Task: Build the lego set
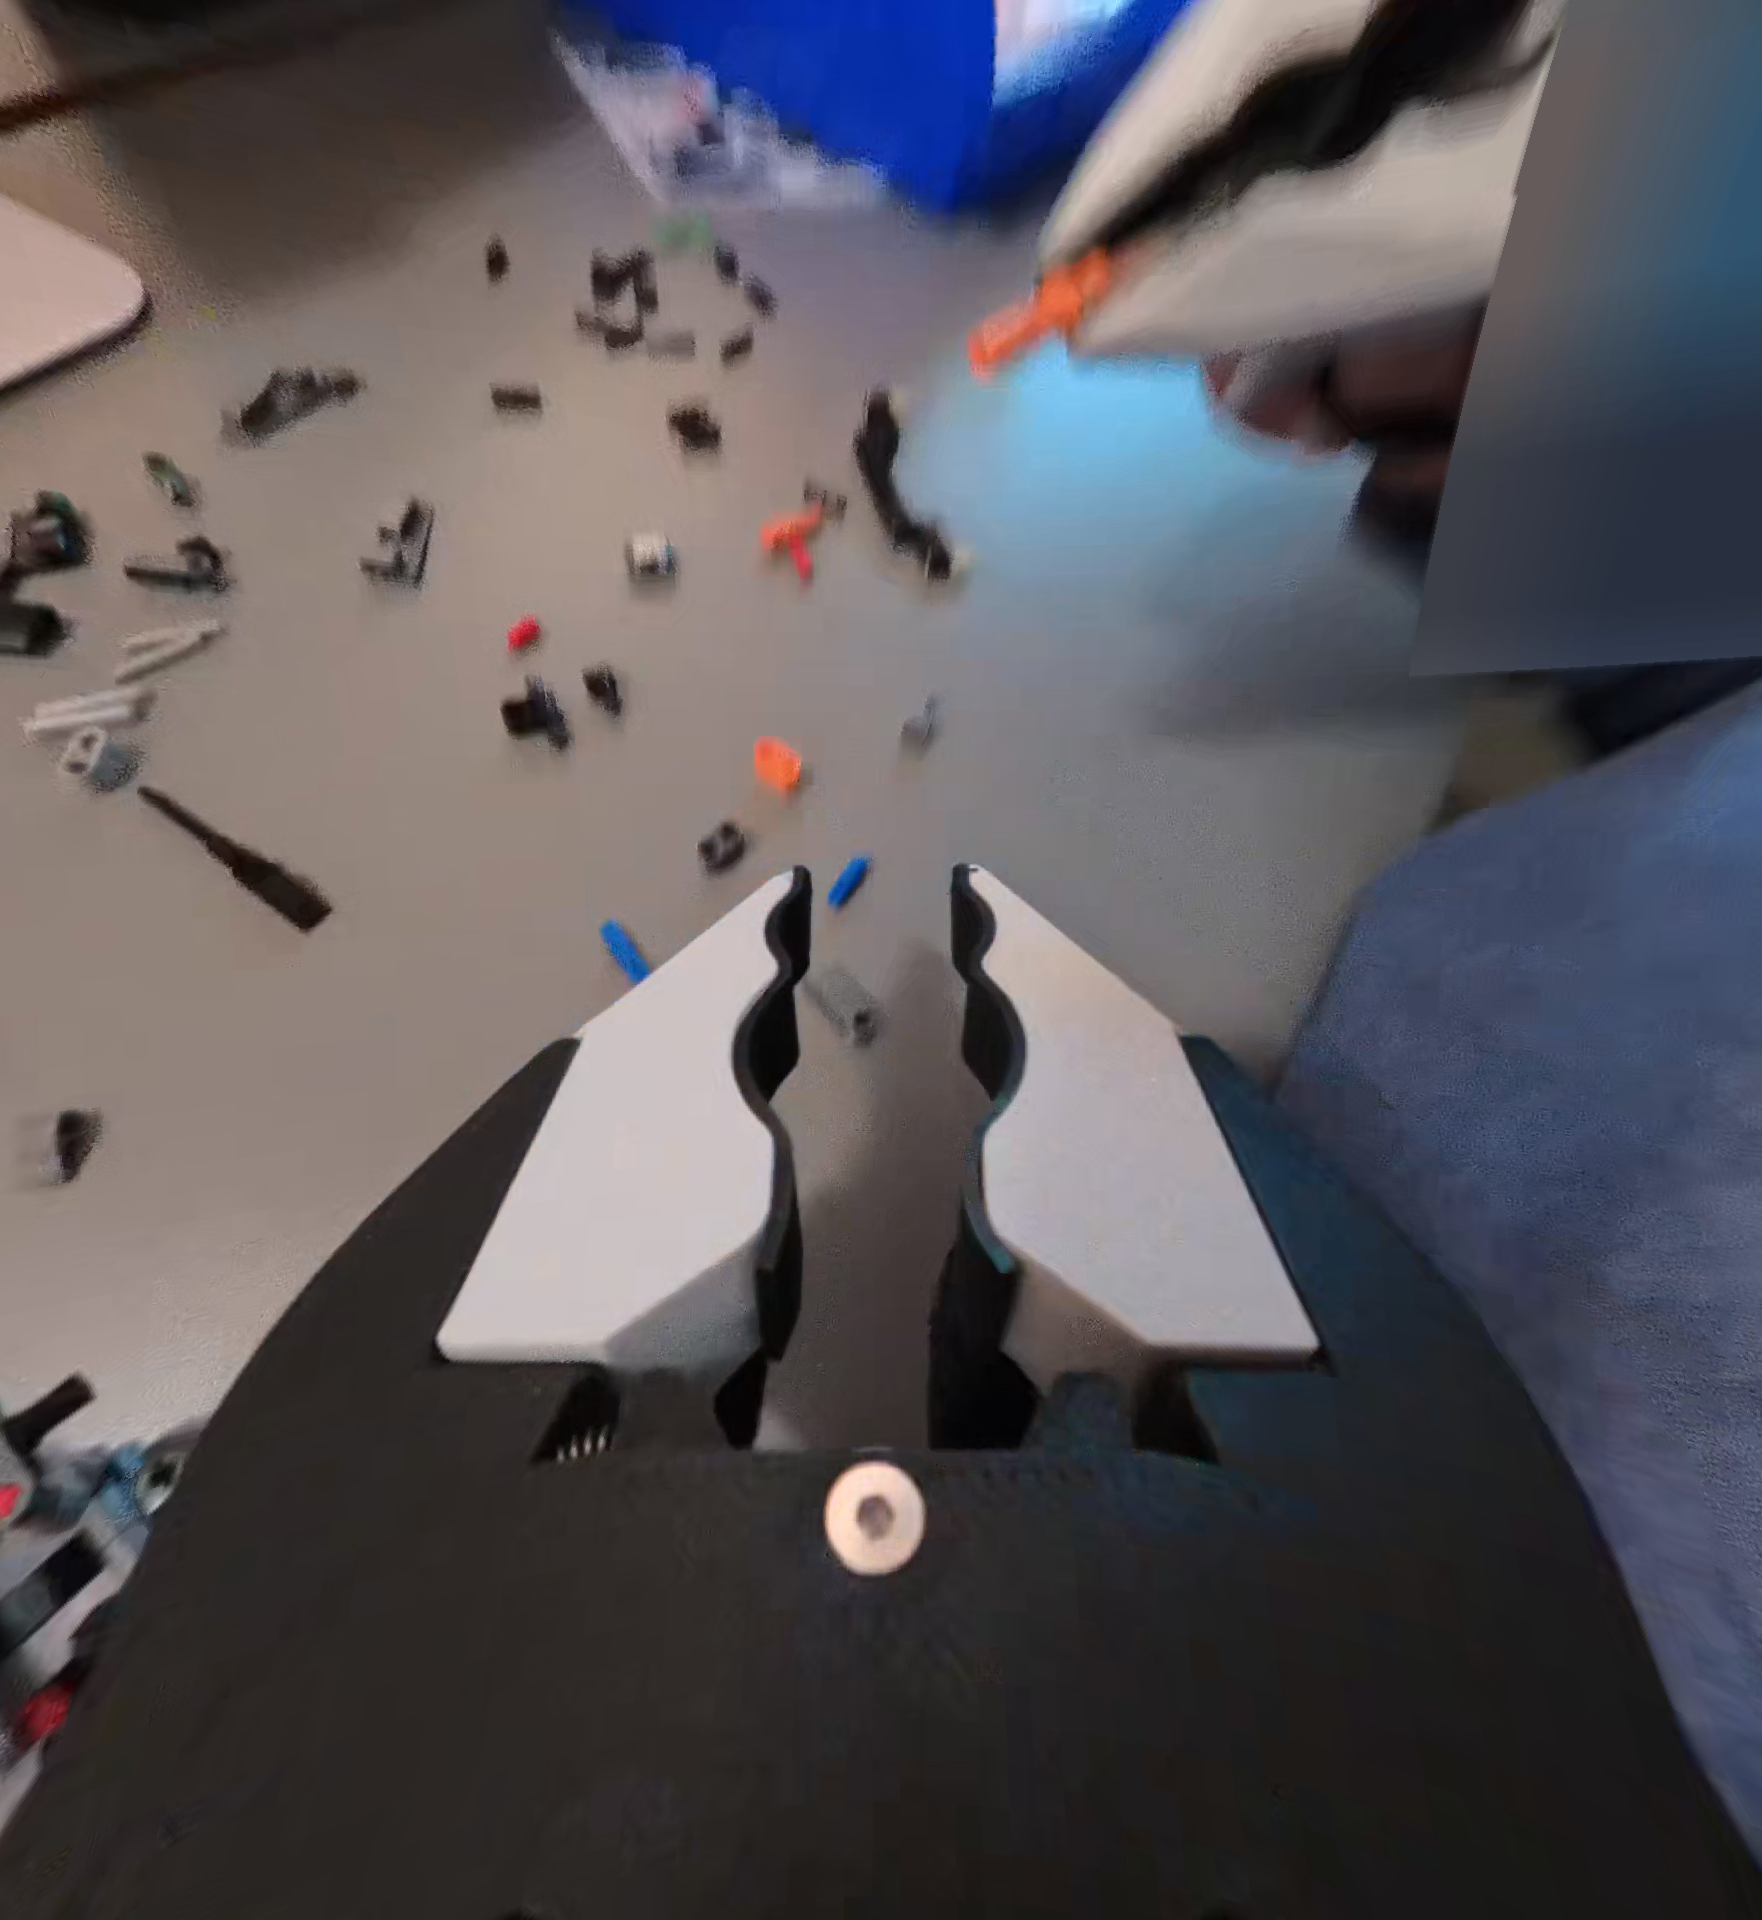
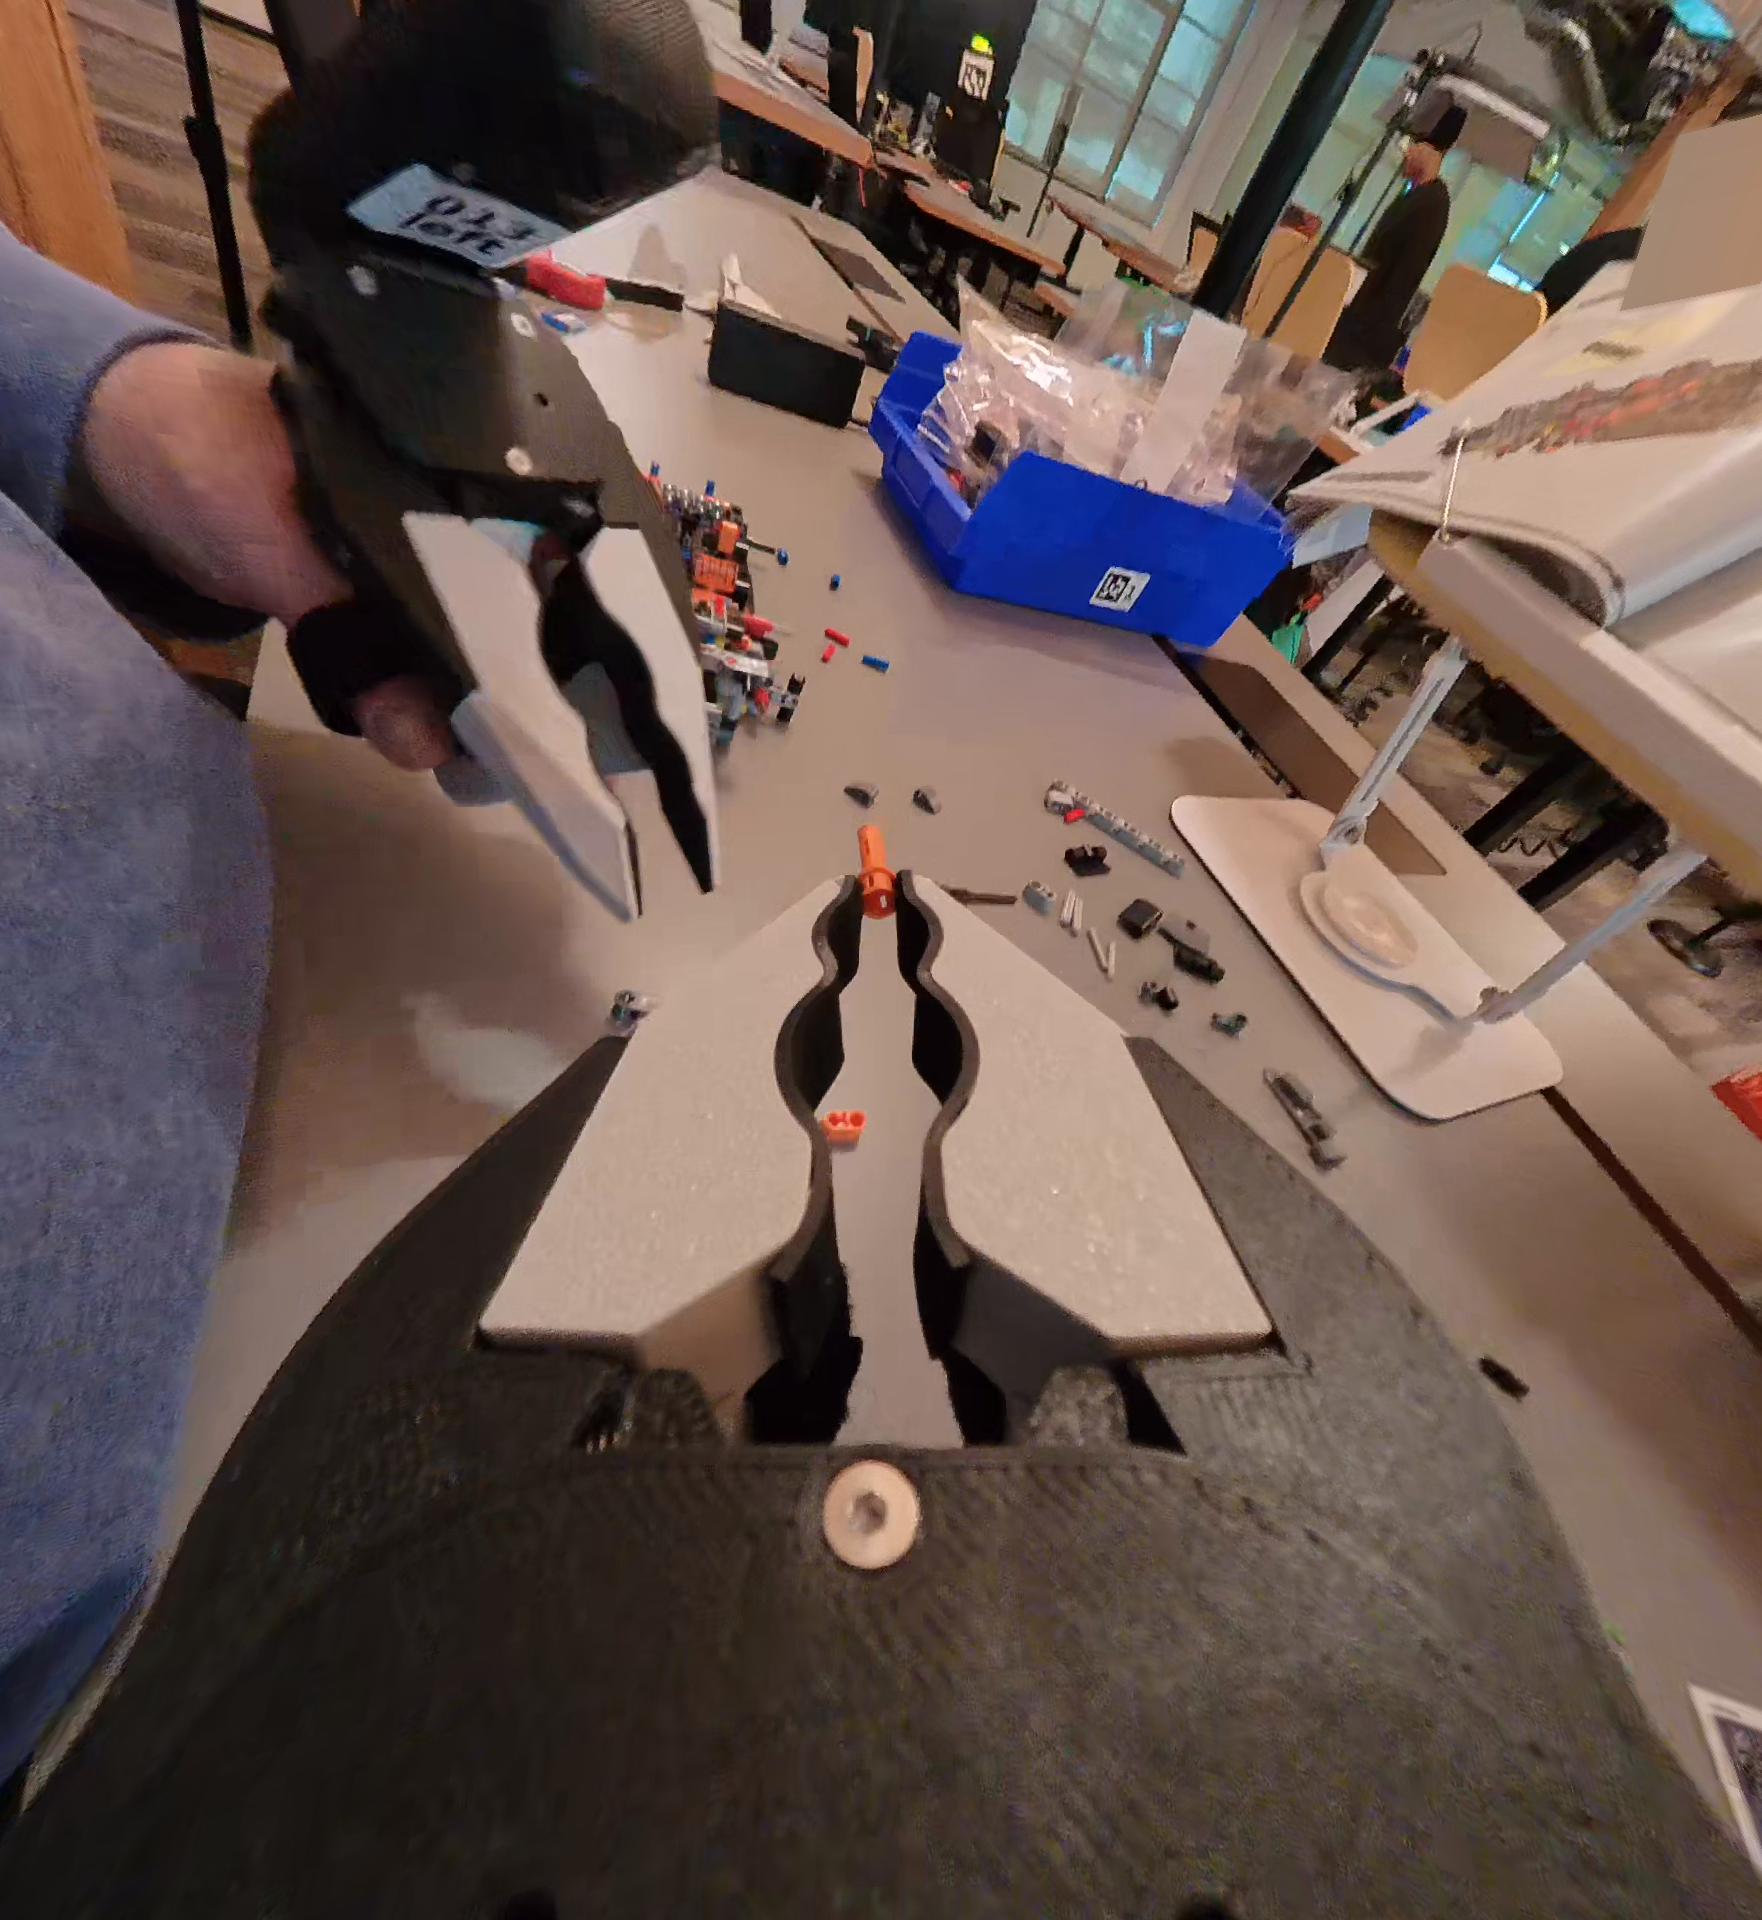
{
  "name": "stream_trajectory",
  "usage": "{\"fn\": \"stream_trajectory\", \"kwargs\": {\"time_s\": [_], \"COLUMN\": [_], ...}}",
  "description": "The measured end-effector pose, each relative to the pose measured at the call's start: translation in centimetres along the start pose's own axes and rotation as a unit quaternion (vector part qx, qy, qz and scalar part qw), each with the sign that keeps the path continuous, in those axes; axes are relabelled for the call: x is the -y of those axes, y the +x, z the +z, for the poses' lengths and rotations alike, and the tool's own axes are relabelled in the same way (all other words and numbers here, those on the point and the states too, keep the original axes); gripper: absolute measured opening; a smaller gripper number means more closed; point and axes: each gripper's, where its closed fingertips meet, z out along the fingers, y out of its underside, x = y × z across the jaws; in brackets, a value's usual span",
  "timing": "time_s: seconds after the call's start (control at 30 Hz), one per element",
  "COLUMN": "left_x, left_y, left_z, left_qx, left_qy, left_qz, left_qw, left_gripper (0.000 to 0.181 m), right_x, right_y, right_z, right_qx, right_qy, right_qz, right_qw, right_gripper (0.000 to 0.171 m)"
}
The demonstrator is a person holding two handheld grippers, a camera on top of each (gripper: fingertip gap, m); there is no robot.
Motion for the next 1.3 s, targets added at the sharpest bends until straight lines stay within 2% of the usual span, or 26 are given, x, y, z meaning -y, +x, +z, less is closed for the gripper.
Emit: {"fn": "stream_trajectory", "kwargs": {"time_s": [0.07,0.2,0.4,0.73,1.03,1.1,1.3], "left_x": [-2.1,-3.4,-4.5,-4.8,-5.1,-5.0,-4.2], "left_y": [0.3,0.4,-0.4,-0.8,-2.5,-2.6,-2.4], "left_z": [1.0,2.0,2.5,2.6,1.9,1.8,1.0], "left_qx": [0.028,0.065,0.107,0.111,0.104,0.085,0.089], "left_qy": [-0.049,-0.088,-0.121,-0.12,-0.108,-0.101,-0.078], "left_qz": [0.049,0.134,0.173,0.152,0.045,-0.007,0.018], "left_qw": [0.997,0.985,0.972,0.975,0.988,0.991,0.993], "left_gripper": [0.017,0.012,0.006,0.004,0.0,0.001,0.006], "right_x": [-0.6,-0.9,-1.2,-1.1,-1.1,-1.1,-1.6], "right_y": [-0.3,-0.7,-0.7,-0.7,-0.7,-0.7,-1.3], "right_z": [0.1,0.1,-0.2,-0.2,-0.1,0.0,0.5], "right_qx": [0.0,-0.005,-0.01,-0.011,-0.009,-0.007,0.013], "right_qy": [-0.008,-0.01,-0.004,0.003,0.002,0.002,-0.017], "right_qz": [0.002,0.002,0.01,0.011,0.013,0.013,0.015], "right_qw": [1.0,1.0,1.0,1.0,1.0,1.0,1.0], "right_gripper": [0.004,0.004,0.004,0.004,0.004,0.004,0.004]}}
